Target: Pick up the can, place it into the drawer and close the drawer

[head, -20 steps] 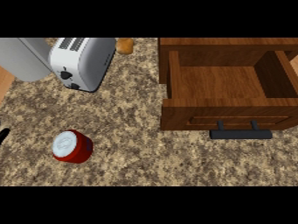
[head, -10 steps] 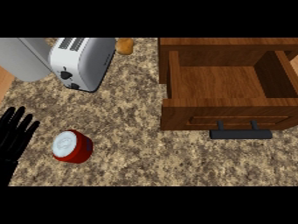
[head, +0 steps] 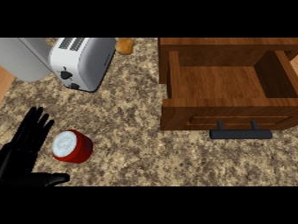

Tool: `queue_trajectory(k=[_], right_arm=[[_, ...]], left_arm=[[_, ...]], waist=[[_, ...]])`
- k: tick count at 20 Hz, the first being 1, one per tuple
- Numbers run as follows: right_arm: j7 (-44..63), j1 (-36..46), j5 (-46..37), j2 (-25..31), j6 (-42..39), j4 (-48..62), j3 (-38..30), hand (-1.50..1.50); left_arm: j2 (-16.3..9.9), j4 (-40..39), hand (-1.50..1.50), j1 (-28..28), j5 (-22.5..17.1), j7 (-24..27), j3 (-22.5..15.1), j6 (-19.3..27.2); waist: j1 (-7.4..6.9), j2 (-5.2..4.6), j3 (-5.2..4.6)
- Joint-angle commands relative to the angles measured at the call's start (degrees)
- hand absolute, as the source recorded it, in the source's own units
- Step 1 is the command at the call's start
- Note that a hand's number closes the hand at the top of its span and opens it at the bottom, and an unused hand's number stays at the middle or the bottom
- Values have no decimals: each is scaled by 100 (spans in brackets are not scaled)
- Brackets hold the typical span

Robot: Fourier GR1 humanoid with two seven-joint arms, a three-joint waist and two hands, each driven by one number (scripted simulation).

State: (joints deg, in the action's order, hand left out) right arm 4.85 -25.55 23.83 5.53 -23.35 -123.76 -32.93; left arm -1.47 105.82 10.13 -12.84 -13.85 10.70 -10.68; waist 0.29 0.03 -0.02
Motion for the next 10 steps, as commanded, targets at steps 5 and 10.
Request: queue_trajectory(k=[5, 10], right_arm=[[143, 280, 146, 91, -135, 174, -406, -150], [-100, 60, 109, -137, -623, 313, -512, -150]], left_arm=[[50, -437, -150, 391, 260, 813, 128, -30], [-35, -1941, -150, -357, 525, 1558, 316, 93]], waist=[[-36, 2, 2], [4, -2, 1]])
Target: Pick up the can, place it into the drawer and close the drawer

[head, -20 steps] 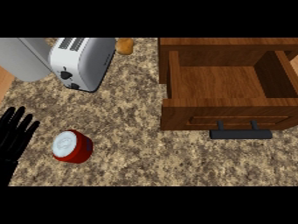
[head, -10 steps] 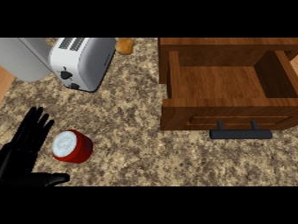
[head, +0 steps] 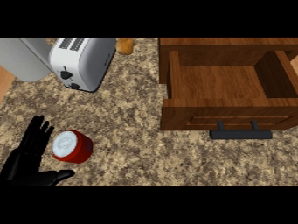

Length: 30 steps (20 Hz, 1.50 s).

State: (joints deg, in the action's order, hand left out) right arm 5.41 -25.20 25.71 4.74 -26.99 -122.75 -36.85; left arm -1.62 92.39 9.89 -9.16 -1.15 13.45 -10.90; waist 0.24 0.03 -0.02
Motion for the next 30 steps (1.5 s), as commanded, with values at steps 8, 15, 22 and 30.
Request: queue_trajectory(k=[8, 15, 22, 30], right_arm=[[-66, 332, -445, -376, -216, 193, -25, -150], [456, 185, 226, -116, -213, -213, -514, -150], [710, 317, 180, -269, -165, -420, -449, -150], [1109, 392, 138, -462, 50, -922, -254, -150]], left_arm=[[-447, -1489, -150, -345, -140, 768, 403, -428], [-322, -2793, -150, -695, 26, 1465, 420, -311], [-547, -4165, -150, -1408, 147, 2158, 412, -461], [-434, -4790, -150, -1665, -159, 2559, 500, -558]], waist=[[-15, -3, 2], [7, -4, -1], [19, -6, -1], [6, -7, -2]])
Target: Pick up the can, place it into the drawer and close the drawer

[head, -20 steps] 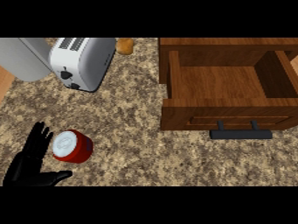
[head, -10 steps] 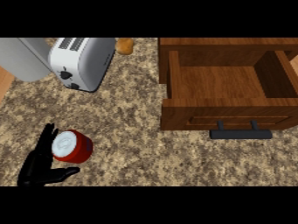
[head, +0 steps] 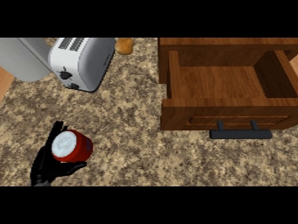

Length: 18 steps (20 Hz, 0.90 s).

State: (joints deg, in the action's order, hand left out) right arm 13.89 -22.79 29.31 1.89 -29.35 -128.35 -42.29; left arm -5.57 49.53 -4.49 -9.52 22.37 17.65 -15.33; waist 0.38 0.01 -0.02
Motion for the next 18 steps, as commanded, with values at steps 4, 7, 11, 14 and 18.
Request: queue_trajectory(k=[4, 7, 11, 14, 18], right_arm=[[12, -233, 117, -185, -207, -158, 63, -150], [239, 46, 121, -70, 9, -41, 69, -150], [9, 17, 300, 93, -131, 211, -123, -150], [-201, -328, 211, -184, -251, 117, 3, -150], [-62, -232, 253, -135, -302, 94, -163, -150]], left_arm=[[-78, -217, 150, -384, -323, -188, -52, -359], [-186, -384, 150, -472, -531, -425, -49, -767], [-200, -161, 150, -400, -533, -68, -187, -1071], [155, 866, 150, -341, -651, -747, -479, -815], [459, 1367, 150, -494, -746, -860, -489, -181]], waist=[[1, 2, 0], [-14, -1, 0], [-12, 2, 0], [-31, 18, 7], [-19, 11, 4]])
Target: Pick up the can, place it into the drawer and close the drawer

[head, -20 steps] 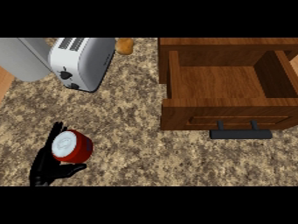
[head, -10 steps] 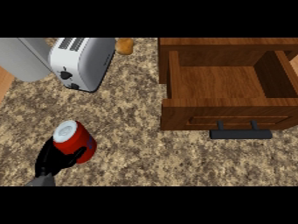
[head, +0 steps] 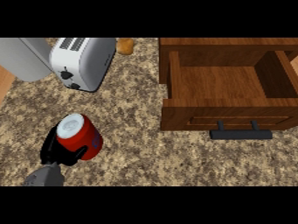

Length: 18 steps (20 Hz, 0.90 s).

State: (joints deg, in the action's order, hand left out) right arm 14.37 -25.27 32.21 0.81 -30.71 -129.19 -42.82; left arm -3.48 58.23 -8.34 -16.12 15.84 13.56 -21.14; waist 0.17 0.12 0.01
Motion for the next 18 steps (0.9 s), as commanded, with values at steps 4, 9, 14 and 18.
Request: queue_trajectory(k=[4, 9, 14, 18], right_arm=[[-153, 156, -212, -79, -34, 262, 73, -150], [-93, -232, -54, -80, 312, -301, 334, -150], [267, 144, 92, 128, 359, -234, 46, -150], [-64, -45, -276, -80, 131, -221, 300, -150]], left_arm=[[339, 195, 150, -771, -231, -207, -6, 1412], [345, 440, 150, -620, -180, -23, -552, 1641], [327, 1617, 150, -933, -125, -887, -945, 2365], [254, 2111, 150, -1210, -57, -1480, -1150, 2697]], waist=[[25, -10, 1], [28, -7, -1], [-8, -3, 0], [3, -1, 1]])
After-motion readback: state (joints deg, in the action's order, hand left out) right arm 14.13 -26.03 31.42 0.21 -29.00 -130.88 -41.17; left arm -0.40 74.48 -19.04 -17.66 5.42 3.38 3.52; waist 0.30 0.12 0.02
